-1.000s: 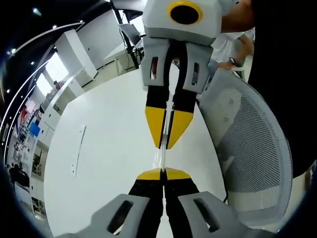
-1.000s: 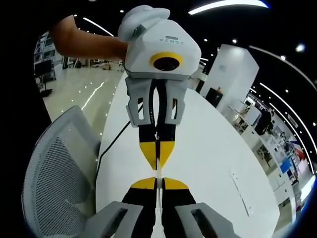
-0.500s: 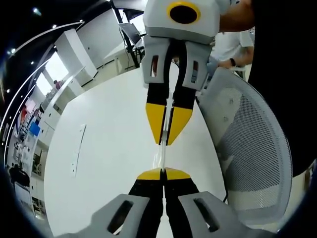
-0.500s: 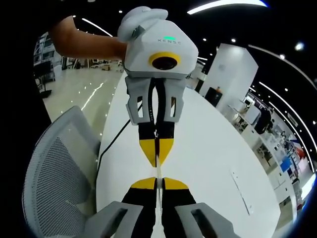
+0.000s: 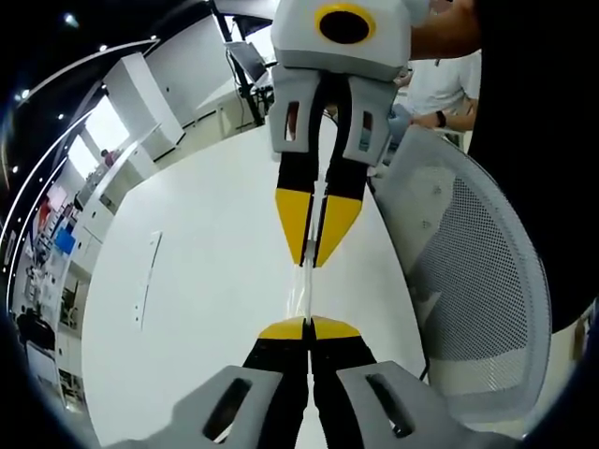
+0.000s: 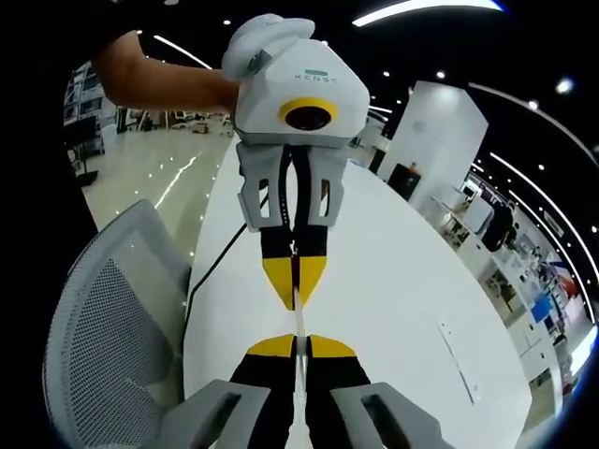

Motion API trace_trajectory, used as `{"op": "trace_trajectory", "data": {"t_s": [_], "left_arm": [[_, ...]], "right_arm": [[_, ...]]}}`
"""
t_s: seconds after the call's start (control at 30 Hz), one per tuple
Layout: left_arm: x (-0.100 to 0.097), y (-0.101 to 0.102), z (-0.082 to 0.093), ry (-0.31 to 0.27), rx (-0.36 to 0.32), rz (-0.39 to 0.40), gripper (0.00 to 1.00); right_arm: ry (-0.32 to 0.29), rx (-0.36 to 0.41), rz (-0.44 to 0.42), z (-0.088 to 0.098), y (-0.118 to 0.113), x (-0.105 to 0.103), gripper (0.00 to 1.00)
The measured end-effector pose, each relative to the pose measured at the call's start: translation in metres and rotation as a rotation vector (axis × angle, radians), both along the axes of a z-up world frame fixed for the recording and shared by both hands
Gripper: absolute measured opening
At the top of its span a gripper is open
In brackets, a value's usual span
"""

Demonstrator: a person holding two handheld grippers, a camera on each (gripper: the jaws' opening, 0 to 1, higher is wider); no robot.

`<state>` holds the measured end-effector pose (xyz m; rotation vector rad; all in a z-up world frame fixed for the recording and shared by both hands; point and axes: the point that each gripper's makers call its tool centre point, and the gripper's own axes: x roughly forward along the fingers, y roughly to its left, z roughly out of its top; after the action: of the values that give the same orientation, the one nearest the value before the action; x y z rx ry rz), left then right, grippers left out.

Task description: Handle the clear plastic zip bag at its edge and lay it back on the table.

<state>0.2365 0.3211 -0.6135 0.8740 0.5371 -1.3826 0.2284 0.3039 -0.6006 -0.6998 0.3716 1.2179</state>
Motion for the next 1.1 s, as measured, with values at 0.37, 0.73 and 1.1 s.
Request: {"op": "trace_trajectory", "data": {"t_s": [0.37, 0.73, 1.1], "left_arm": [[0.0009, -0.0006, 0.0, 0.001, -0.003, 0.0, 0.0], [0.0003, -0.0011, 0.0006, 0.0, -0.004, -0.003, 0.0], [-0.0008, 0.0001, 0.0004, 0.003, -0.005, -0.002, 0.0]], "right_arm": [[0.004, 0.004, -0.007, -0.0011, -0.0039, 0.0022, 0.0], [0.005, 0.006, -0.011, -0.0006, -0.005, 0.0006, 0.0], [0.006, 0.004, -0.011, -0.0009, -0.006, -0.0003, 0.0]]}}
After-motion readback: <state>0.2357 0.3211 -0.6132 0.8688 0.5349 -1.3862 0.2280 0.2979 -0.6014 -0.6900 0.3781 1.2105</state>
